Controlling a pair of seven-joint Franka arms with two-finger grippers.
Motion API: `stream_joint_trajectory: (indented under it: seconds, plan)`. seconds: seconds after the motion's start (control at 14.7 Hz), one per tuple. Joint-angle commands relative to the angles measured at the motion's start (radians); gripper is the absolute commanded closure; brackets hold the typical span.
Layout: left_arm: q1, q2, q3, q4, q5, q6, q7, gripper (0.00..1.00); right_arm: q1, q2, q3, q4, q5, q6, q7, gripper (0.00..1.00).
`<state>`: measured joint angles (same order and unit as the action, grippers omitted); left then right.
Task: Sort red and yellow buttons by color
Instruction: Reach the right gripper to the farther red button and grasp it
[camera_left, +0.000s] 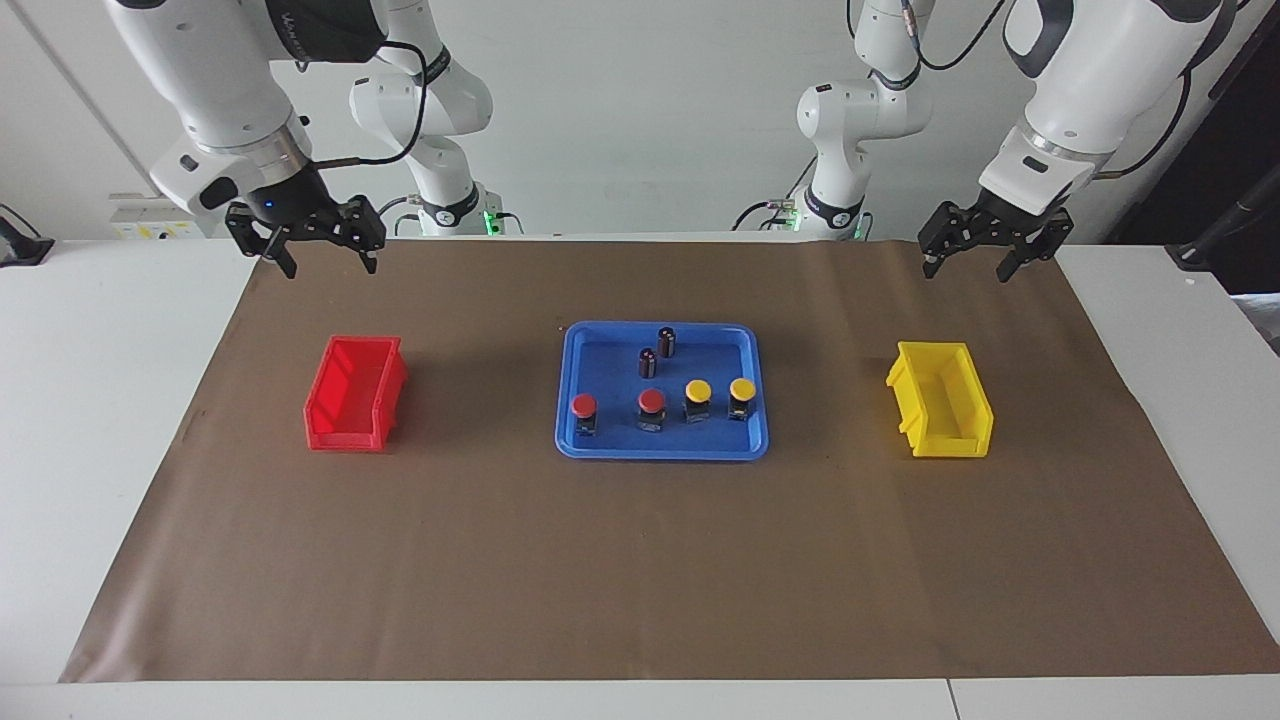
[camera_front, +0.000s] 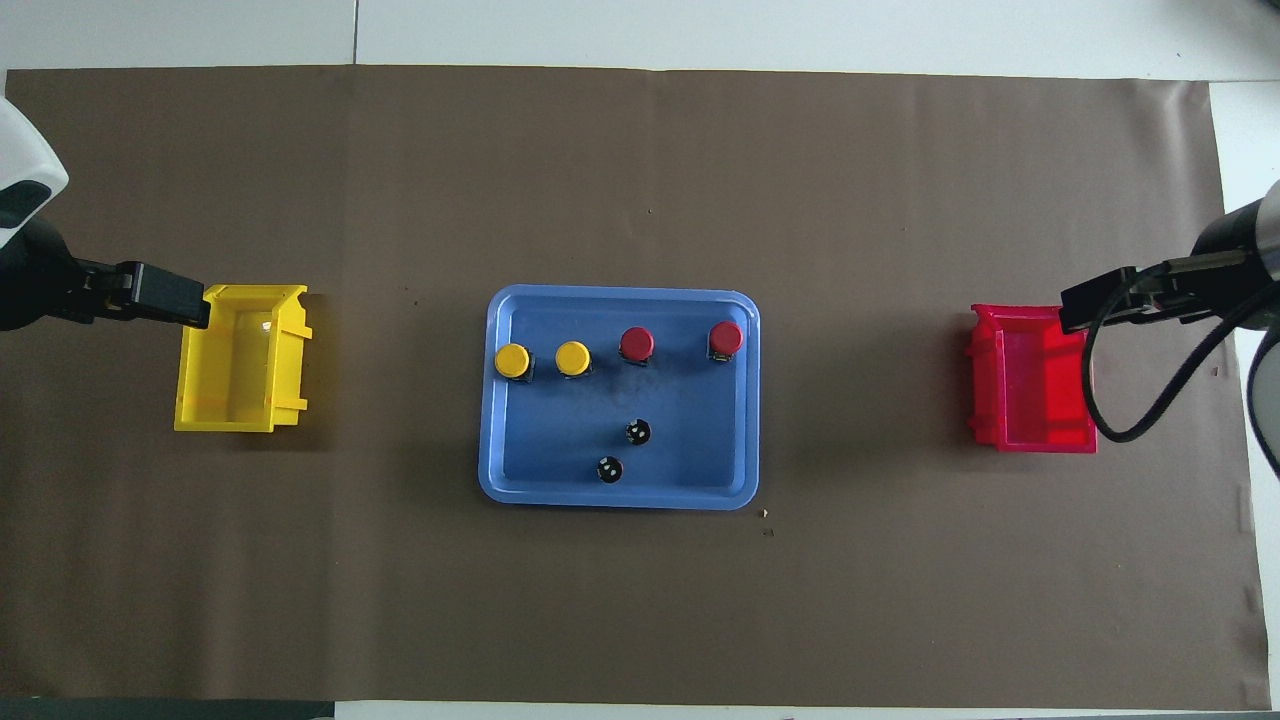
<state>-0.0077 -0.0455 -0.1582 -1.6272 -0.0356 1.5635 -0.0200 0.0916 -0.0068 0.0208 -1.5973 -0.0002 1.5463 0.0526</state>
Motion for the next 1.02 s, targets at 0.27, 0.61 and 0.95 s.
stream_joint_trajectory:
  seconds: [0.27,0.61,0.95]
  plan:
    - [0.005,-0.031,0.005,-0.031,-0.017,-0.002,0.015,0.0,0.338,0.303,0.027,0.045,0.012,0.393,0.495,0.0]
    - [0.043,-0.03,0.009,-0.029,-0.012,-0.005,0.006,0.0,0.353,0.286,0.027,-0.156,-0.027,0.539,0.484,0.0]
    - [0.049,-0.033,0.008,-0.036,-0.01,0.0,0.006,0.0,0.35,0.232,0.027,-0.335,-0.027,0.681,0.418,0.02]
